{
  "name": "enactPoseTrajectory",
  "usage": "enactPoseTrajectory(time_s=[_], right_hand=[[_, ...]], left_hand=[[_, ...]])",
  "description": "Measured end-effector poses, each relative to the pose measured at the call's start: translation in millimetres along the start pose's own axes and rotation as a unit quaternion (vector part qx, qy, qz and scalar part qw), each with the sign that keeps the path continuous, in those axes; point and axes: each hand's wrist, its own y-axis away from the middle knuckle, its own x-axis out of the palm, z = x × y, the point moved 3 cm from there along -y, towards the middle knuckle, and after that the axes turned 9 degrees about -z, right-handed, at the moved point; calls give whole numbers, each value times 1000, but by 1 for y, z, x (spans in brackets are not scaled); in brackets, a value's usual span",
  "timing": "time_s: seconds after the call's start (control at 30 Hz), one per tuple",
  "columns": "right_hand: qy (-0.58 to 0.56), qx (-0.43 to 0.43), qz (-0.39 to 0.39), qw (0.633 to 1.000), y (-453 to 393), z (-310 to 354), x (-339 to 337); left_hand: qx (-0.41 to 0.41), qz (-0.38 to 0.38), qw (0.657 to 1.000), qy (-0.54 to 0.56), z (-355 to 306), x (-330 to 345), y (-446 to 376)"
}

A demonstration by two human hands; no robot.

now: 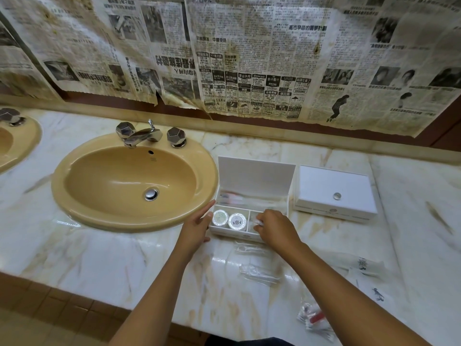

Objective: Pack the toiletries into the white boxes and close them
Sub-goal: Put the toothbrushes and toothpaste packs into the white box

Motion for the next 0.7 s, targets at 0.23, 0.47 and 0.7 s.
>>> enactPoseTrajectory(time_s=[0.23, 0.47, 0.7], right_hand=[[-7, 19, 7, 1000, -2, 0, -5], [-26, 42, 46, 998, -7, 4, -5], [-230, 96, -25, 968, -4, 8, -29]], left_hand=[[10, -7, 1000, -5, 1, 0, -1], [6, -5, 1000, -4, 2, 0, 0], [-1, -3, 1000, -5, 3, 0, -1]])
